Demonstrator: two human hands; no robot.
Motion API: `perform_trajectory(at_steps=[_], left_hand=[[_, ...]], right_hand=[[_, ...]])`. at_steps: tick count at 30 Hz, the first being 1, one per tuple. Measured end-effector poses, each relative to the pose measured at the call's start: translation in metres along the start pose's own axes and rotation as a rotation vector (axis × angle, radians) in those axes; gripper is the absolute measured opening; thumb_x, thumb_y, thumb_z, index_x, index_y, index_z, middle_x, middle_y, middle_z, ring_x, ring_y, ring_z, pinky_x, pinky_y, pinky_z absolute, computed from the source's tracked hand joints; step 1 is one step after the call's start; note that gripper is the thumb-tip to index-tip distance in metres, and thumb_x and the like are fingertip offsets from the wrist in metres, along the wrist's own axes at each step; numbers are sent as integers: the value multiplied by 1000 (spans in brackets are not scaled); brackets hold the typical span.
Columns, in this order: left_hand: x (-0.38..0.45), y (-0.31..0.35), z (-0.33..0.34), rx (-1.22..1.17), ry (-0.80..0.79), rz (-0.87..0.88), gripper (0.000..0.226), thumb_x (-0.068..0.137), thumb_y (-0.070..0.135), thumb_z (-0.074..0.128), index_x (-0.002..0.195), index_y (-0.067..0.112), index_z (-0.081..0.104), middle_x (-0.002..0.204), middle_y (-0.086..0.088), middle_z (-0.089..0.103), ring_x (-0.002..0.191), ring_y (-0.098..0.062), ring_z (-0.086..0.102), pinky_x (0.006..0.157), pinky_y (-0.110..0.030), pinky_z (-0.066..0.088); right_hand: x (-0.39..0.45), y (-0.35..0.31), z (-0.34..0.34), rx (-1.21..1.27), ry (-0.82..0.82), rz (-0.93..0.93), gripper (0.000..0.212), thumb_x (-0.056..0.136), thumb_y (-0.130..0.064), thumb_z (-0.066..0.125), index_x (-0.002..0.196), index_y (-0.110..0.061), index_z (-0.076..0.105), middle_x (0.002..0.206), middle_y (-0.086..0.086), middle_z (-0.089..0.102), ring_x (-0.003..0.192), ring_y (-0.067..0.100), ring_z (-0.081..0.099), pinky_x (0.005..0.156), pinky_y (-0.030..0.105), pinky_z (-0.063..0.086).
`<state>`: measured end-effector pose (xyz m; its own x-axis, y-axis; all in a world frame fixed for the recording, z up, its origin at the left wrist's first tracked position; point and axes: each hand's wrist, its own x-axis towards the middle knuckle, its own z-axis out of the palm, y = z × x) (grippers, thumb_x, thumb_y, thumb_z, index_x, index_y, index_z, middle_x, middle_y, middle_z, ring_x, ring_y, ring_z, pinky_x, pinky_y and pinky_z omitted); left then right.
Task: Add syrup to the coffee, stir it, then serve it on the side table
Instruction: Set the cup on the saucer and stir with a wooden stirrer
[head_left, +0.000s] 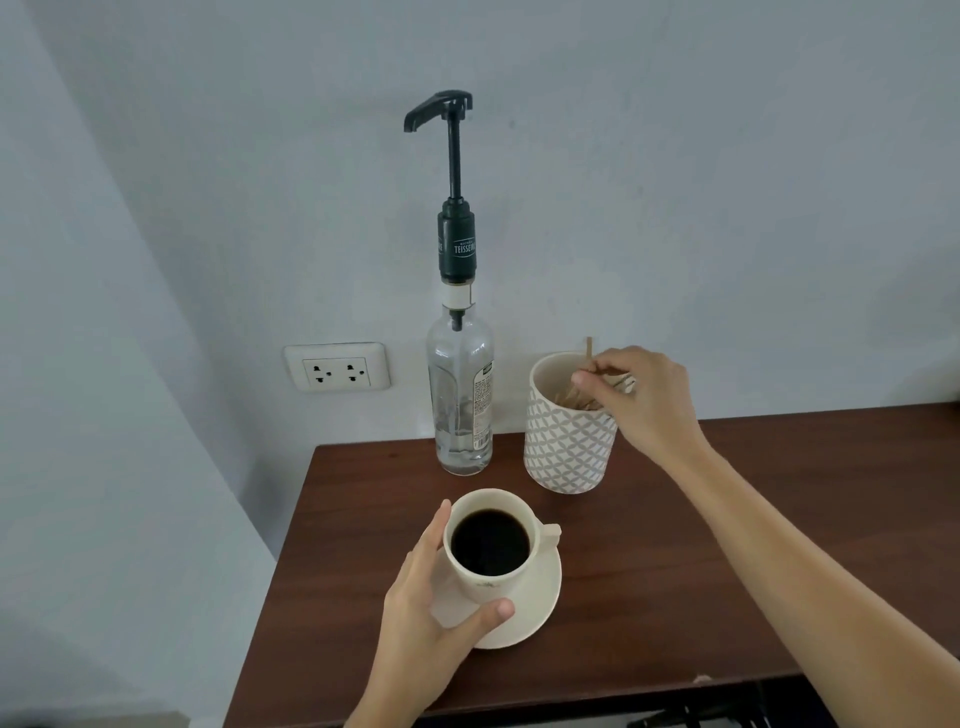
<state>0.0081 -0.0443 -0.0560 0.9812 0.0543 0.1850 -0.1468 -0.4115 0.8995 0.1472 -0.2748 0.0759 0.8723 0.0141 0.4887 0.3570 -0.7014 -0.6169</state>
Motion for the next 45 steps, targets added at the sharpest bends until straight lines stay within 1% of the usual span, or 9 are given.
perform_trajectory(at_steps=[4,10,15,19,21,26,31,35,45], left_hand=[[2,-4,0,21,-5,-8,99,53,85,75,134,79,19,145,34,49,140,5,42,112,-24,37],[3,-3,-1,14,-16,-13,97,51,87,73,131,80,19,142,42,45,134,16,39,106,-14,33],[3,-4,-1,4,-12,-5,97,53,85,75,130,84,16,140,54,35,134,20,36,108,-16,33],[3,-3,0,-6,-9,12,96,56,81,78,132,81,19,143,48,39,136,15,39,111,-21,38],[3,-4,0,-20,-7,9,95,58,78,79,134,78,22,144,42,43,137,10,42,113,-27,41],[3,-5,-1,-33,-32,-24,96,62,73,81,139,73,23,148,30,49,142,-1,42,119,-40,38],[3,-7,0,-49,-28,-51,96,70,69,79,151,49,32,147,27,51,143,-5,43,119,-46,37],[4,-8,-1,-50,-13,-51,89,72,70,76,149,54,33,147,25,53,143,-8,44,119,-48,37],[5,-12,-1,-44,-14,-58,87,76,63,78,150,49,35,148,20,54,143,-8,46,118,-47,40]], right_hand=[[20,-10,-17,116,-23,26,9,86,-18,74,89,-11,79,87,-6,77,74,-11,65,75,2,44],[48,-21,-37,79,-32,19,10,85,-15,74,92,-11,79,83,8,77,83,25,73,85,37,56],[56,-38,-68,161,204,-77,9,84,-20,73,92,-16,76,77,3,74,66,7,66,75,33,55],[32,-61,-108,497,401,-135,8,87,-26,67,83,-32,71,73,-10,72,70,12,66,62,27,53],[8,-69,-103,604,346,-131,8,87,-27,68,83,-33,71,75,-8,73,72,13,66,62,25,52],[-59,-53,-23,309,-37,-53,14,85,-16,74,83,-29,72,81,-17,73,71,5,68,66,15,51],[-86,-38,15,280,-181,-16,10,83,-19,77,82,-28,72,84,-21,73,77,3,68,67,10,48],[-91,-26,19,161,-341,-1,8,84,-22,76,77,-25,77,78,-15,74,66,2,61,61,10,43],[-85,-44,41,180,-332,-134,10,86,-22,74,81,-16,80,81,-10,75,84,5,66,70,13,47]])
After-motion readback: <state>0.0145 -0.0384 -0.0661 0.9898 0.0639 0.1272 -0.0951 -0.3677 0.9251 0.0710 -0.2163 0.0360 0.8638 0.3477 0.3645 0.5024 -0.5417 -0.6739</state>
